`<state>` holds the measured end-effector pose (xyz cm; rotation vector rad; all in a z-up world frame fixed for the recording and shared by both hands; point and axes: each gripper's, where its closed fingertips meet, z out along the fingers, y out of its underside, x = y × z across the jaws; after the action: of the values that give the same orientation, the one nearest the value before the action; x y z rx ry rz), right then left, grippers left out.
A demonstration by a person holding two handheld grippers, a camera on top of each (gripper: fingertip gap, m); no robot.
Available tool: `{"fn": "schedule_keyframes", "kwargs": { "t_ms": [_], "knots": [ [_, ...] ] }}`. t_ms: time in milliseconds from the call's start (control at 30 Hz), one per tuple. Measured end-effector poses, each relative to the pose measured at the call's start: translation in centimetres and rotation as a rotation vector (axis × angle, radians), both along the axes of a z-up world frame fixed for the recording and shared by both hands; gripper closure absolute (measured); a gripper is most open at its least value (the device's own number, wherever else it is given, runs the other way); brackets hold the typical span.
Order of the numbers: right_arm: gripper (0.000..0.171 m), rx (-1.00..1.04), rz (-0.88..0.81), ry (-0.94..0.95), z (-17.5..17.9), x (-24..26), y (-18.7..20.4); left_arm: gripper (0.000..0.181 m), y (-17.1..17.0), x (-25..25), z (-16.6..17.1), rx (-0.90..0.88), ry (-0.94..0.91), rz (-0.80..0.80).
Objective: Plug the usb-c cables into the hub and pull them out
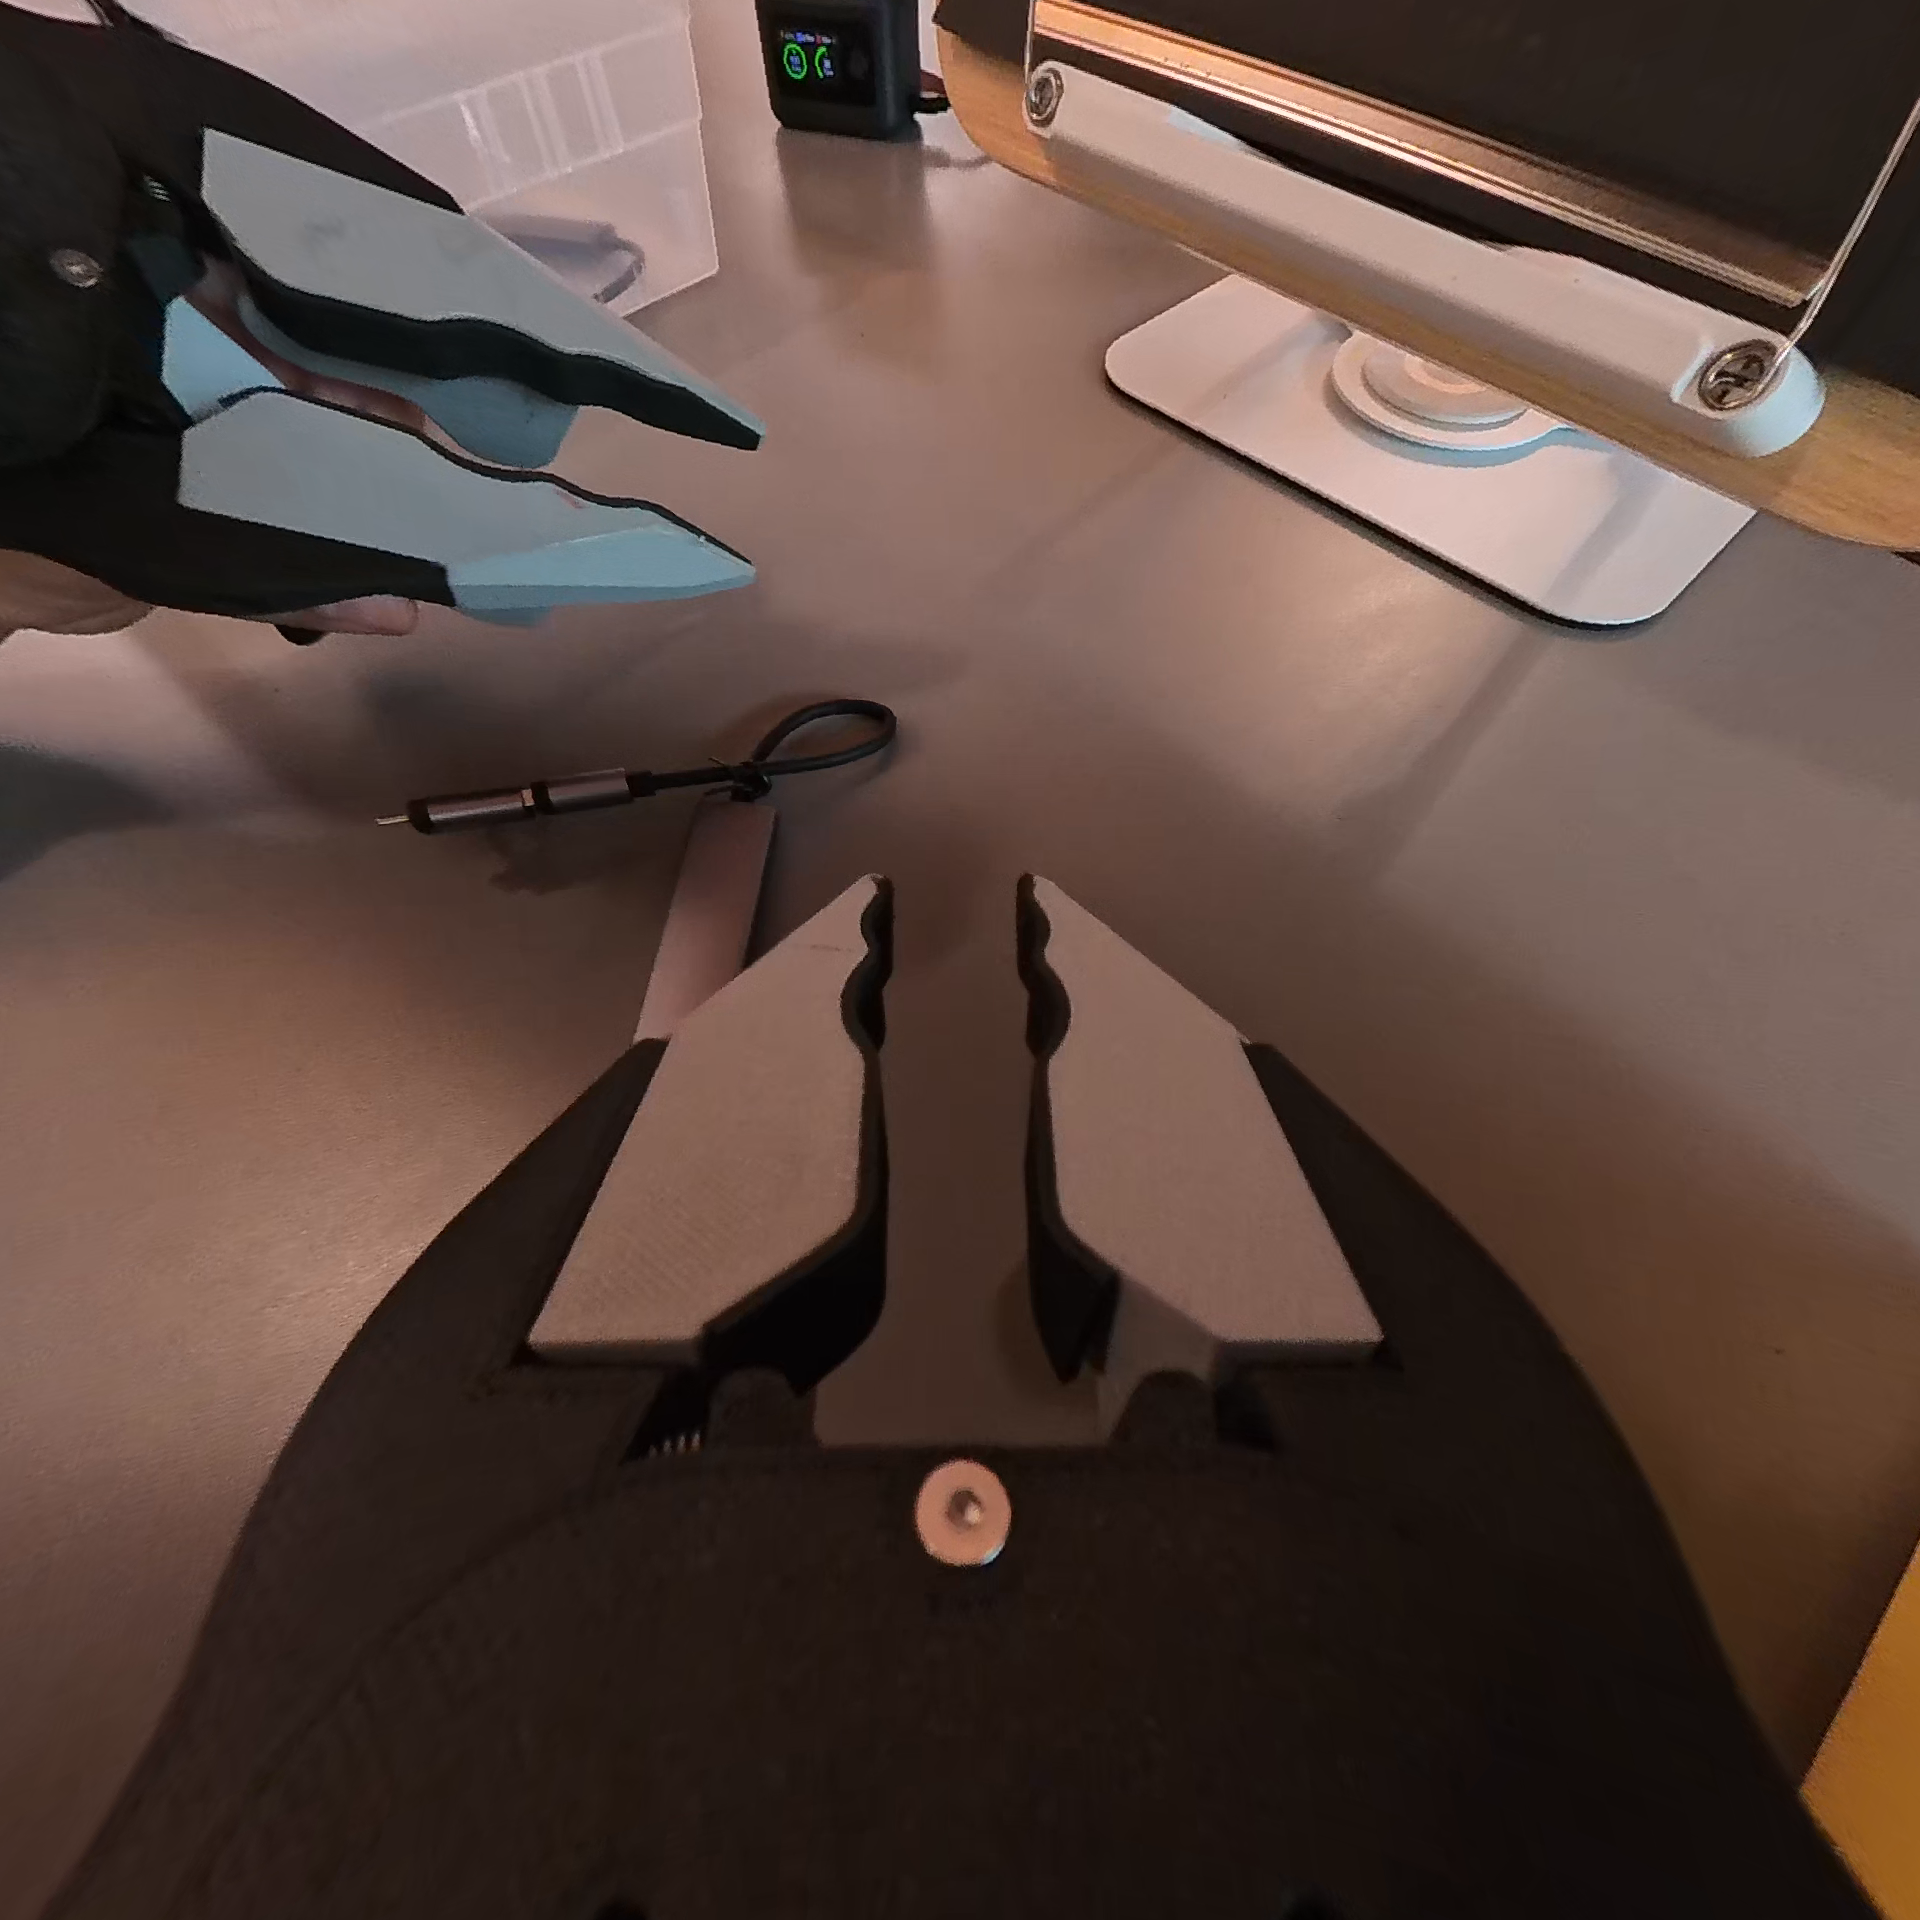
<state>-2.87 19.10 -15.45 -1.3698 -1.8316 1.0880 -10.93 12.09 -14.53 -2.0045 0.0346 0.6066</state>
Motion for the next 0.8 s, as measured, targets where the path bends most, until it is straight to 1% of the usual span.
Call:
{"fn": "schedule_keyframes", "kwargs": {
  "t_ms": [433,500,600,667,700,800],
  "knots": [
    [0.153,-0.002,-0.031,0.009,0.3,0.1,0.7,0.158,0.2,0.3,-0.4,-0.009,0.008,0.001],
    [0.153,0.005,-0.031,0.007,0.3,0.1,0.7,0.158,0.5,0.8,-0.2,0.017,-0.022,-0.014],
    [0.153,0.014,-0.035,0.004,0.2,0.1,0.8,0.155,0.8,2.3,0.0,0.055,-0.129,-0.072],
    [0.154,0.014,-0.037,0.003,0.1,0.1,0.8,0.151,0.6,3.8,1.0,0.105,-0.212,-0.136],
    [0.154,0.011,-0.035,0.002,0.1,0.1,0.8,0.149,0.2,4.9,2.1,0.151,-0.259,-0.184],
    [0.153,0.01,-0.027,-0.001,0.1,0.1,0.6,0.144,-2.2,8.0,6.5,0.301,-0.385,-0.328]
  ]
}}
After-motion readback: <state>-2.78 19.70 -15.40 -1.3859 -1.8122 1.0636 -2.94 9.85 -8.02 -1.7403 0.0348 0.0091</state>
